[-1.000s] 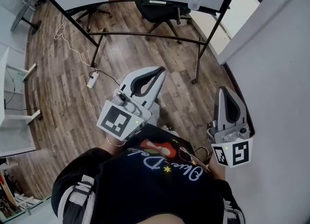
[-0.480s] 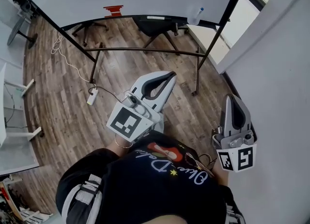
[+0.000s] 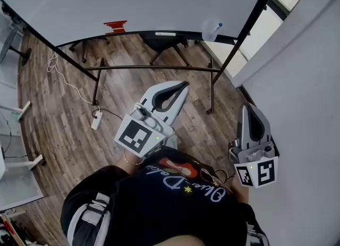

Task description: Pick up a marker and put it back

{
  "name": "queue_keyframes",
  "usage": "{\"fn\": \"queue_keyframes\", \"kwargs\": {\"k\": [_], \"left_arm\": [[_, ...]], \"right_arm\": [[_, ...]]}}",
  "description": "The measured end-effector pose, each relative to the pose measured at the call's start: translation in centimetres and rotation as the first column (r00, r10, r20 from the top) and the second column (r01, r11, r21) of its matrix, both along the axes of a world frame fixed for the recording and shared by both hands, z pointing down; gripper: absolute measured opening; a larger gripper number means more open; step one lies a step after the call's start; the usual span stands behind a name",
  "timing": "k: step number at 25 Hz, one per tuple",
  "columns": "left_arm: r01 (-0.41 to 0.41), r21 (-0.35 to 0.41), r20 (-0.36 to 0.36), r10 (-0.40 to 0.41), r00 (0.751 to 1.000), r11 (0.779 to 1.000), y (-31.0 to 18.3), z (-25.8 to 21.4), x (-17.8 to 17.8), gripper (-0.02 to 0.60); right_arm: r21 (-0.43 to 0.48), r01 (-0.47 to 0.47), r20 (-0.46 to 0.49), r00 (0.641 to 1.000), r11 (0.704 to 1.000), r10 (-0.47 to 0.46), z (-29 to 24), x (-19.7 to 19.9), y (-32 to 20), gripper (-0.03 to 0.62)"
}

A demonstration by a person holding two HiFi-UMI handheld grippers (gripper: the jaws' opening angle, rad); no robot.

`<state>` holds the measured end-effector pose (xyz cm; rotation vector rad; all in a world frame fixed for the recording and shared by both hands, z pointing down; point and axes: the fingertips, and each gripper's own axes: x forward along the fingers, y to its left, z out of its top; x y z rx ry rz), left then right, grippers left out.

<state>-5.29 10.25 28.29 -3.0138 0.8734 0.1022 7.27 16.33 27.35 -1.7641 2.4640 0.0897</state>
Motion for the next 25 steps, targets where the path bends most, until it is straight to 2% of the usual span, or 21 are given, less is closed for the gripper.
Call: {"fn": "queue_keyframes", "kwargs": {"k": [8, 15, 25], "left_arm": [[-0.028, -0.006, -0.011, 0.028, 1.000, 1.000, -5.2, 0.4, -1.7, 0.003], [-0.026, -0.035, 0.010, 0.027, 1.000, 0.999, -9.5, 1.7, -3.4, 0.003], [-0.071, -0.057, -0.015, 0.071, 0.997, 0.996, -13.1, 2.5, -4.3, 0.003]], "right_arm": [[-0.020, -0.030, -0.015, 0.999, 0.999, 0.030, 0.3, -1.7, -5.0, 0.000], [-0.045, -0.062, -0.033, 0.998, 0.997, 0.060, 0.9, -2.6, -9.2, 0.000], [-0.076, -0.125, -0.066, 0.991, 0.989, 0.120, 1.5, -3.7, -12.6, 0.000]]}}
